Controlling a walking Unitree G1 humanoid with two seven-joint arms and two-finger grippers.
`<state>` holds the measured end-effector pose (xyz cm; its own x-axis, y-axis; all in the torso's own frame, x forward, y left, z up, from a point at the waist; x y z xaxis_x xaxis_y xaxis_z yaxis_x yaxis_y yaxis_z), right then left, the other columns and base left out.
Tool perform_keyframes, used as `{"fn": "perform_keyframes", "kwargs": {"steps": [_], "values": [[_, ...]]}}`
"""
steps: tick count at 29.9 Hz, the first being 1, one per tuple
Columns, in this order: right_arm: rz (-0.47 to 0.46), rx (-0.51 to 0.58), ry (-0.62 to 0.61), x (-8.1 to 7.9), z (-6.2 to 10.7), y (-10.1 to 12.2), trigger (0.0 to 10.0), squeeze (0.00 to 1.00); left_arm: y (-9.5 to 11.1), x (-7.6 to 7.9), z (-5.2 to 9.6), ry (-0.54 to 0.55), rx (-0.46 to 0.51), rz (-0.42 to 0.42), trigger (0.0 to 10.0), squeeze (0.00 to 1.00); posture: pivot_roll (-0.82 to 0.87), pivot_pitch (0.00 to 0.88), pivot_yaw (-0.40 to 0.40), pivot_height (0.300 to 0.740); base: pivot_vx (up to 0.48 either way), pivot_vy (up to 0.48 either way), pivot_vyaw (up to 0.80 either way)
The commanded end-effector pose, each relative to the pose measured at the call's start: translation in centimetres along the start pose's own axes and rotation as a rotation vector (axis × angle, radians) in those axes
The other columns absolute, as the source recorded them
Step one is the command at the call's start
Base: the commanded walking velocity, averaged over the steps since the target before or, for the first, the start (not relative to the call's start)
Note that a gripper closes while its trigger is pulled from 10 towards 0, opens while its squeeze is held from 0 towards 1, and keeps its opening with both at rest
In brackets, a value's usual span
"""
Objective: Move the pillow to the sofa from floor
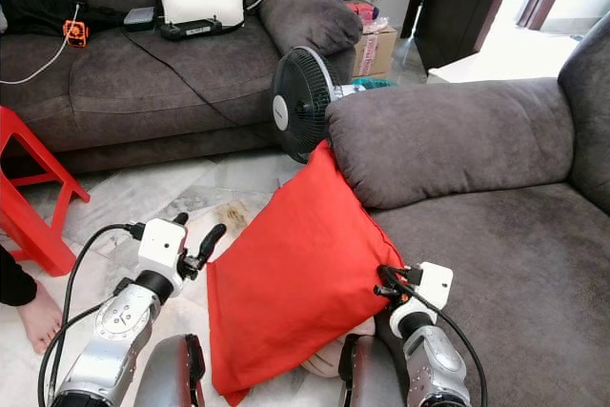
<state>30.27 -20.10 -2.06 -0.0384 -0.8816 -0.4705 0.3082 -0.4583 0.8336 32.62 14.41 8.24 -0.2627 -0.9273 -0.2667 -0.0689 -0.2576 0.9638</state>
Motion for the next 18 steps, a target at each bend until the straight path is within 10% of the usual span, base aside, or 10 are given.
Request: {"fn": "perform_keyframes", "kwargs": {"steps": [1,2,3,18], "values": [[0.019,0.028,-0.029,0.5,0.2,0.5,0.0,0.0,0.1,0.0,-0.3,-0.013,0.003,-0.007,10.0,0.0,0.1,0.0,-0.048,0.52,0.0,0.0,0.0],[0.023,0.029,-0.033,0.5,0.1,0.5,0.0,0.0,0.1,0.0,-0.3,-0.013,0.003,-0.008,10.0,0.0,0.1,0.0,-0.048,0.52,0.0,0.0,0.0],[0.066,0.029,-0.02,0.2,0.1,0.5,10.0,0.0,0.0,0.0,-0.2,-0.01,0.001,-0.009,10.0,0.0,0.1,0.0,-0.047,0.52,0.0,0.0,0.0],[0.117,0.193,0.001,-0.5,0.6,3.2,10.0,0.0,0.0,-0.4,0.0,0.016,0.0,-0.002,10.0,0.0,0.1,0.0,-0.043,0.52,0.0,0.0,0.0]]}}
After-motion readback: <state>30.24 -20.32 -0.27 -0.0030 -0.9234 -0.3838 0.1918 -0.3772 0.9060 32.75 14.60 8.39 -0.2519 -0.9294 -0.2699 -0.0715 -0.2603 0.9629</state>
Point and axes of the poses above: a point about 5 cm out from each wrist's last joint towards the gripper, its own z axis pointing back from the gripper into the wrist, its own y axis along the axis of the wrist's last joint, x = y × z, the point moved 4 cm from there along -z, pointing out of the wrist towards the gripper, and after that the axes turned 4 degrees about -z, right-handed, at the moved point
